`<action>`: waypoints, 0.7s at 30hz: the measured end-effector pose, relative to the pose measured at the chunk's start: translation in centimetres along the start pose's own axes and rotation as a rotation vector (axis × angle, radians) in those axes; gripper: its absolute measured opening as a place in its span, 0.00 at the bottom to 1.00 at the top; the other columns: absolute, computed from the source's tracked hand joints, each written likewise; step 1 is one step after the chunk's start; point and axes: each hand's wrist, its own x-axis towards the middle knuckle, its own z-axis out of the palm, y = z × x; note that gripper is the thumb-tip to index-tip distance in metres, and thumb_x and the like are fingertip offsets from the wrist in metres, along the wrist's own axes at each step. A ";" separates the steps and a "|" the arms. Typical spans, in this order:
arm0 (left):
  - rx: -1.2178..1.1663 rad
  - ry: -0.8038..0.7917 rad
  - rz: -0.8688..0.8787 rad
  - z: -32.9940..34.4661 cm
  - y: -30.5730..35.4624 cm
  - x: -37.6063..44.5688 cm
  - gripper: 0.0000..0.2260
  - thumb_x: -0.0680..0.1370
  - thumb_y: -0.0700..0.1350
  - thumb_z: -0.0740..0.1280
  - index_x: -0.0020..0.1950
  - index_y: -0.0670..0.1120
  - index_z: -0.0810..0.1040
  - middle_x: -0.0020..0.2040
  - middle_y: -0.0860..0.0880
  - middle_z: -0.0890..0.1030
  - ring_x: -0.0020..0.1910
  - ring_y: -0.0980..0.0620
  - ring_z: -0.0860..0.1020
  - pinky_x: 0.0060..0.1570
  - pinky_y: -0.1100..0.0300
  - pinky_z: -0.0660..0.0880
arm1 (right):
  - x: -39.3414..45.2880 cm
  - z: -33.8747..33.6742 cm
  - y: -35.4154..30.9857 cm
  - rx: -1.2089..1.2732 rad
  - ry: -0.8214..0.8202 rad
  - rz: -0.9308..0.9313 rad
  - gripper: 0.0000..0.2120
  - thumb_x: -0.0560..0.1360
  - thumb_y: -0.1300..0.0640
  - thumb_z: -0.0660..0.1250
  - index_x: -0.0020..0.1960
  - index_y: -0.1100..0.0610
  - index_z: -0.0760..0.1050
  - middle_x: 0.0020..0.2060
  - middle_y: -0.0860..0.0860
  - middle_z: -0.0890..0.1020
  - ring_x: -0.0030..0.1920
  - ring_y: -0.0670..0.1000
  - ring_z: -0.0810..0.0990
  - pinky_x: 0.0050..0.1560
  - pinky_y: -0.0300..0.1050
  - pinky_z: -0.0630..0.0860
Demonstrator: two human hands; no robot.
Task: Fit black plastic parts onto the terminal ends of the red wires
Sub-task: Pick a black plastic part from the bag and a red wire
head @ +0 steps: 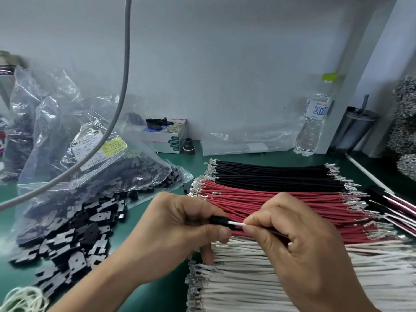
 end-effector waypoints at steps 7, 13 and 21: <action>0.003 -0.001 0.061 0.4 0.4 -0.2 0.04 0.72 0.37 0.78 0.45 0.44 0.89 0.34 0.44 0.86 0.26 0.48 0.83 0.26 0.67 0.74 | 0.1 0.0 0.1 -0.032 0.035 -0.122 0.12 0.76 0.50 0.66 0.39 0.54 0.83 0.37 0.45 0.77 0.34 0.42 0.75 0.35 0.31 0.69; 0.022 -0.011 0.113 0.0 0.4 -0.1 0.04 0.72 0.38 0.79 0.45 0.45 0.89 0.34 0.45 0.86 0.27 0.47 0.84 0.28 0.68 0.74 | 0.4 -0.6 0.5 -0.032 0.022 -0.122 0.12 0.77 0.48 0.66 0.41 0.51 0.84 0.38 0.42 0.78 0.35 0.44 0.77 0.33 0.40 0.73; 0.093 0.148 0.163 -4.7 1.1 -0.1 0.14 0.69 0.53 0.81 0.52 0.52 0.88 0.43 0.46 0.88 0.38 0.47 0.86 0.34 0.62 0.80 | 0.9 -1.8 0.6 -0.242 -0.098 -0.023 0.17 0.79 0.44 0.57 0.51 0.50 0.83 0.39 0.41 0.77 0.36 0.44 0.77 0.32 0.36 0.69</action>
